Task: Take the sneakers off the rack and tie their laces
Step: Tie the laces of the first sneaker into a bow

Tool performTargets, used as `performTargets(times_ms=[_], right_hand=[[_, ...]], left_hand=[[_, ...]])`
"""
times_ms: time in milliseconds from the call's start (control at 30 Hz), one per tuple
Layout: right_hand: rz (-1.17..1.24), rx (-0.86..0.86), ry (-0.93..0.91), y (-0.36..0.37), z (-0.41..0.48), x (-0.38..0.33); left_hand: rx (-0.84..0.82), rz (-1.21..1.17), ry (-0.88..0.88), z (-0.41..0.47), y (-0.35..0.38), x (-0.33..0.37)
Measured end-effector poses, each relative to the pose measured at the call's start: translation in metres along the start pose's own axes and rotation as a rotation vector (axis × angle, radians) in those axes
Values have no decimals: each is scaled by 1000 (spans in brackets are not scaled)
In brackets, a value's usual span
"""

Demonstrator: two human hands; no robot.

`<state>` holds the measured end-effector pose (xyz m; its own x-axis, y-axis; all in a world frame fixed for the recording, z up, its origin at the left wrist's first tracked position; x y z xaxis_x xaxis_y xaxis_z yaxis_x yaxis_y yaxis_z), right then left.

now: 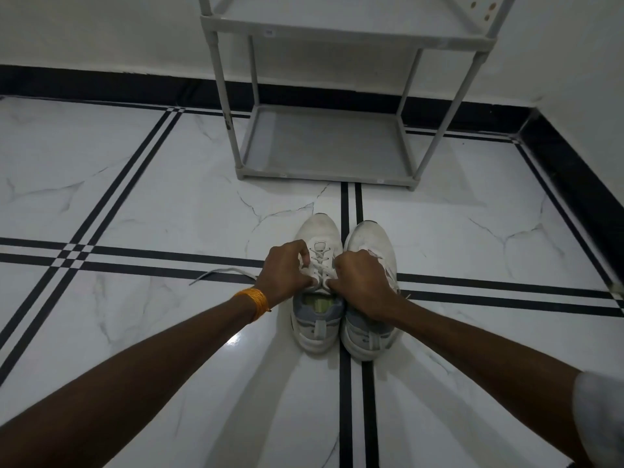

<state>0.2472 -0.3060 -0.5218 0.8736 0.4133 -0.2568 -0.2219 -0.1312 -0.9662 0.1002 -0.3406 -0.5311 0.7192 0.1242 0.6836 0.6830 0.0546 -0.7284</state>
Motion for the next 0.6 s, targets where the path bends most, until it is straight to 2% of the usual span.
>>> performTargets(times_ms=[133, 267, 367, 433, 467, 500, 600], right_hand=[[-24, -13, 0, -3, 0, -1], [88, -72, 61, -32, 10, 10], [157, -351, -28, -69, 21, 6], [81, -542, -95, -99, 25, -1], [39, -565, -117, -117, 28, -4], [11, -532, -140, -137, 32, -8], [-27, -253, -216, -192, 44, -20]], left_hand=[[1, 92, 54, 2, -3, -1], [-66, 243, 81, 9, -29, 9], [-238, 466, 174, 18, -58, 41], [-382, 529, 233, 21, -76, 70], [-406, 520, 277, 22, -86, 86], [-402, 483, 327, 22, -95, 101], [-431, 309, 458, 21, -113, 139]])
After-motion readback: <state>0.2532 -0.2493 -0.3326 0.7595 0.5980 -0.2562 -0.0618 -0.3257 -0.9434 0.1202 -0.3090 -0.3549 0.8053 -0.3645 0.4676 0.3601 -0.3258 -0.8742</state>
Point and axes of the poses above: each hand's wrist, its own z-axis towards the middle knuckle, its own y-axis out of the palm, x = y × z, the point moved 4 cm from there along z, towards the middle knuckle, and after that the axes turned 3 degrees about y, right-handed, at the moved point
